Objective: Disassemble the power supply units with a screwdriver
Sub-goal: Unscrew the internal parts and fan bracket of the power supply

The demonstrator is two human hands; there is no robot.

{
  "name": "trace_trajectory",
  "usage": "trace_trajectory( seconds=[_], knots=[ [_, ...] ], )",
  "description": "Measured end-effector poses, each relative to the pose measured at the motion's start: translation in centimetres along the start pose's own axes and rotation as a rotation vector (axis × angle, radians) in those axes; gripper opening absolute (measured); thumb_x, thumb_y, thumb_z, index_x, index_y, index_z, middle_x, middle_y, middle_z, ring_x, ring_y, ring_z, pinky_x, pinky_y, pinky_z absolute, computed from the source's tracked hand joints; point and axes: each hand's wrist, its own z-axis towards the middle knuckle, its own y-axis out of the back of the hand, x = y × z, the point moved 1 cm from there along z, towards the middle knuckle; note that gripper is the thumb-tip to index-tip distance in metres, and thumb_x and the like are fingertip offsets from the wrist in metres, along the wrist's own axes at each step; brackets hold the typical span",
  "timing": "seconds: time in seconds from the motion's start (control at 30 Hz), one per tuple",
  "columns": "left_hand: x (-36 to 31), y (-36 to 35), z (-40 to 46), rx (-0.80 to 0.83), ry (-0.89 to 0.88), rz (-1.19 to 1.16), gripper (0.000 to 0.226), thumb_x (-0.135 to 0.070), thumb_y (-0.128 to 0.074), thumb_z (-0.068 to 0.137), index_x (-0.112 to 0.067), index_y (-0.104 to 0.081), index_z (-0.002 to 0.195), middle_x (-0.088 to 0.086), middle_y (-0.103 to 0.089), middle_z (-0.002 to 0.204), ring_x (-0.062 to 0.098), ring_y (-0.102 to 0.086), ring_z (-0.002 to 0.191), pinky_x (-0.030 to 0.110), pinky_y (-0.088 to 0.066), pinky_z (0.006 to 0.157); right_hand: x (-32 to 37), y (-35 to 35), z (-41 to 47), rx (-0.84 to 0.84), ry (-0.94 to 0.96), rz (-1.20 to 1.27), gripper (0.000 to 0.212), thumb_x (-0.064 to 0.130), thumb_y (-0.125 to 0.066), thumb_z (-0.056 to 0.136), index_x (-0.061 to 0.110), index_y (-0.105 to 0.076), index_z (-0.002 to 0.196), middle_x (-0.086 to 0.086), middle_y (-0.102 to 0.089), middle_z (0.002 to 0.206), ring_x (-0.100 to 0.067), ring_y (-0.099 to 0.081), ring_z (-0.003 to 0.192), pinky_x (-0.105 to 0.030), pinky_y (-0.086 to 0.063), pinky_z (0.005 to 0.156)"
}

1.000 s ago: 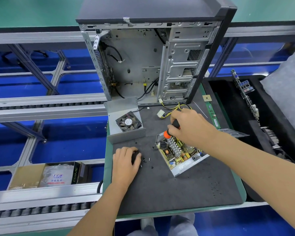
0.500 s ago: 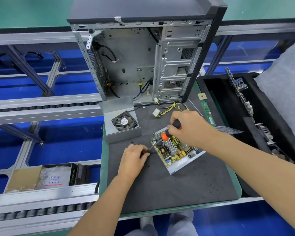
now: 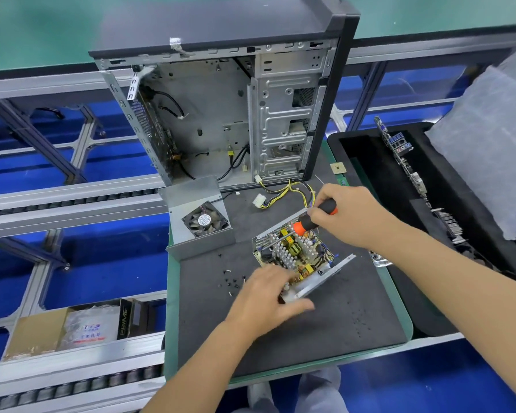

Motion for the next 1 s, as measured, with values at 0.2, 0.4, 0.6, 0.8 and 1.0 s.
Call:
trace_trajectory(
  seconds=[0.2,0.4,0.6,0.8,1.0],
  knots=[
    [-1.2,-1.5,0.6,0.053,0.042,-0.010,0.038,-0.039,-0.058,0.099,-0.023,-0.062,0.134,-0.005,-0.067,0.123,0.014,-0.058,0.114,0.028,-0.045,0.099,-2.2,1.5,-0.9,-0.056,-0.060,0.081,0.016,0.039,-0.067,0.087,0.026,-0.058,0.085,0.002,-0.061,0.075,-0.014,-0.049,0.055,-0.028,-0.043,0.052],
    [0.5,0.8,-0.8,0.092,0.040,0.046,0.026,-0.034,-0.060,0.098,-0.024,-0.068,0.120,-0.012,-0.069,0.115,0.009,-0.061,0.107,0.025,-0.048,0.092,-4.3,3.6,-1.1,-0.113,-0.090,0.095,0.015,0.034,-0.068,0.082,0.024,-0.057,0.081,-0.001,-0.063,0.073,-0.017,-0.057,0.061,-0.029,-0.046,0.057],
    [2.8,3.9,-2.6,0.198,0.111,0.020,0.013,-0.039,-0.064,0.093,-0.035,-0.068,0.104,-0.023,-0.065,0.099,-0.002,-0.057,0.092,0.026,-0.049,0.084,-6.0,4.5,-1.1,-0.088,-0.137,-0.037,0.017,0.040,-0.064,0.074,0.028,-0.051,0.074,0.001,-0.061,0.070,-0.022,-0.058,0.064,-0.032,-0.047,0.056],
    [1.3,4.2,-0.9,0.041,0.109,-0.043,0.023,-0.057,-0.057,0.087,-0.035,-0.066,0.083,-0.027,-0.062,0.088,0.001,-0.055,0.086,0.014,-0.040,0.079,-6.4,3.6,-1.0,-0.067,-0.129,-0.057,0.019,0.037,-0.066,0.075,0.025,-0.051,0.072,-0.002,-0.061,0.074,-0.027,-0.059,0.068,-0.040,-0.055,0.062],
    [-1.2,3.6,6.8,-0.178,0.126,0.081,0.014,-0.039,-0.064,0.094,-0.026,-0.070,0.092,-0.018,-0.064,0.089,0.011,-0.052,0.093,0.033,-0.036,0.089,-7.7,4.9,-0.6,-0.167,-0.157,-0.056,0.021,0.040,-0.064,0.071,0.026,-0.049,0.067,0.004,-0.056,0.063,-0.021,-0.055,0.063,-0.032,-0.047,0.057]
  ],
)
